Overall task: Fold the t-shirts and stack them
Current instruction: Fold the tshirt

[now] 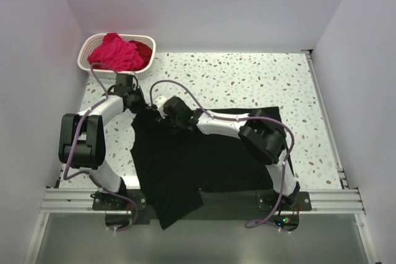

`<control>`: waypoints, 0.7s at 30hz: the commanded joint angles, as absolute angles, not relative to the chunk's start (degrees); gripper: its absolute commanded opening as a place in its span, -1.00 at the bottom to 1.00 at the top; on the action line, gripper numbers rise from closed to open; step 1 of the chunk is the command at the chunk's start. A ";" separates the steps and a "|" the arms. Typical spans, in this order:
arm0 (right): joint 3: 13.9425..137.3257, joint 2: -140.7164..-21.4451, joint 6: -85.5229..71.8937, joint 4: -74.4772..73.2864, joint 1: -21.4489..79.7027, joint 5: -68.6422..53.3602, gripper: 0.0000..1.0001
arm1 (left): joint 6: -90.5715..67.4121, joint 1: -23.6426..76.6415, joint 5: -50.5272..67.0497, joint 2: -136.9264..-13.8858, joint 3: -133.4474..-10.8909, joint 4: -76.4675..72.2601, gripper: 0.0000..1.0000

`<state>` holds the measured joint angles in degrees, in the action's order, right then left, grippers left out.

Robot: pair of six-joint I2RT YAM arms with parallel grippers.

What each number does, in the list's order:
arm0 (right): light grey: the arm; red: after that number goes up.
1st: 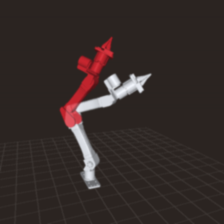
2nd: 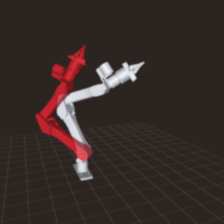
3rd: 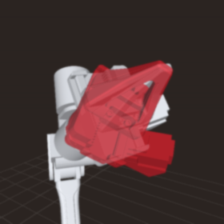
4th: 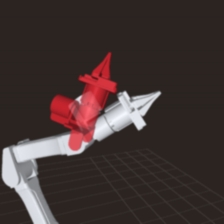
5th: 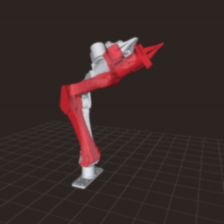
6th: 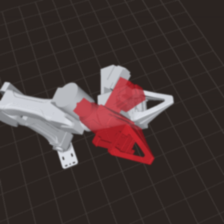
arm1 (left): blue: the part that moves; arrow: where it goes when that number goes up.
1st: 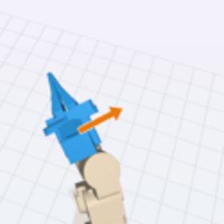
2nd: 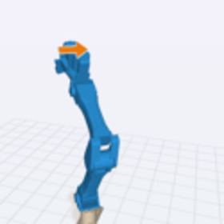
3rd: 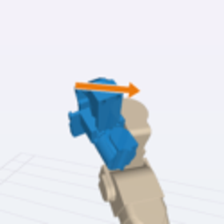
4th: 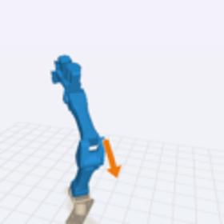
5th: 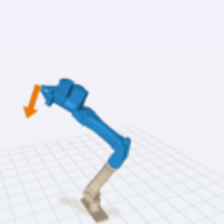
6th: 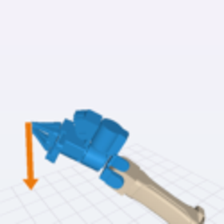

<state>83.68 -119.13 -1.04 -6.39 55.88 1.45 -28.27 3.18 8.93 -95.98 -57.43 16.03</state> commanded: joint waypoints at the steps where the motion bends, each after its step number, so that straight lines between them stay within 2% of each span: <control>1: 86.57 -120.32 1.93 -6.15 56.25 6.06 -0.18 | -27.07 3.43 8.35 -95.89 -58.89 13.36 -1.00; 13: 84.11 -121.64 1.93 -5.36 56.25 10.28 -0.24 | -26.63 3.43 8.00 -95.45 -58.80 13.62 -1.00; 16: 84.20 -121.99 1.58 -5.80 56.25 9.41 -0.30 | -26.54 3.43 8.09 -95.36 -58.71 13.62 -1.00; 21: 83.67 -121.73 1.05 -5.71 56.16 8.09 -0.53 | -26.37 3.51 8.00 -95.19 -58.54 13.80 -1.00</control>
